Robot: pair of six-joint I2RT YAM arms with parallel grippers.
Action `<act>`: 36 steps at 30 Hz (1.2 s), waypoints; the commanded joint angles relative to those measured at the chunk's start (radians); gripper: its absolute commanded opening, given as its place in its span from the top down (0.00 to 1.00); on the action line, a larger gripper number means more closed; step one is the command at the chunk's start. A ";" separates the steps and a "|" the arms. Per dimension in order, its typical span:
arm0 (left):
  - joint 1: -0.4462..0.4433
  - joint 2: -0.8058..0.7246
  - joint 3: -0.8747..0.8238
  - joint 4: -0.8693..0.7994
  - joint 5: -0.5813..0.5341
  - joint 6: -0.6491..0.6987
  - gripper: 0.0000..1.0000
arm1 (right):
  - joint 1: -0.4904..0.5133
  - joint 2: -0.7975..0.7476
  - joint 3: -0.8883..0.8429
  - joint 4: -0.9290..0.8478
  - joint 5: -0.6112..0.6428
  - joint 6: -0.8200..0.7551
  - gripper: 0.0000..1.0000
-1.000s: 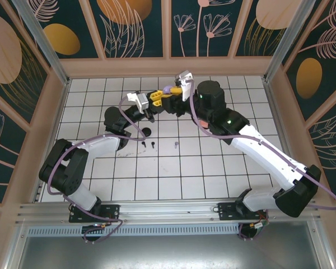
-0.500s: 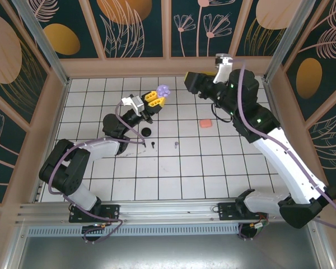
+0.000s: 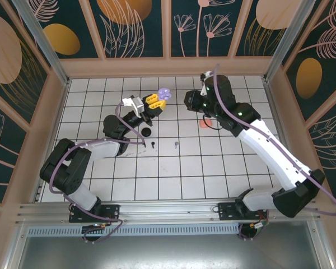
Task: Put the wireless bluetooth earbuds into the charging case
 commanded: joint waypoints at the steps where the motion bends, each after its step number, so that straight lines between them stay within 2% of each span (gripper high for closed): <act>1: -0.001 0.035 0.043 0.020 0.061 -0.048 1.00 | 0.033 0.051 0.103 -0.113 -0.021 -0.014 0.98; 2: -0.001 0.040 0.046 0.023 0.066 -0.049 1.00 | 0.038 0.069 0.124 -0.134 -0.021 -0.018 1.00; 8: 0.000 0.060 0.054 0.035 0.068 -0.044 1.00 | 0.060 0.145 0.219 -0.208 -0.034 -0.044 1.00; 19: 0.000 0.074 0.060 0.040 0.070 -0.047 1.00 | 0.075 0.182 0.263 -0.190 -0.087 -0.044 1.00; 30: 0.000 0.074 0.062 0.043 0.068 -0.053 1.00 | 0.101 0.257 0.381 -0.196 -0.133 -0.050 1.00; 36: 0.000 0.100 0.064 0.020 0.032 -0.030 1.00 | 0.115 0.256 0.399 -0.226 -0.113 -0.047 1.00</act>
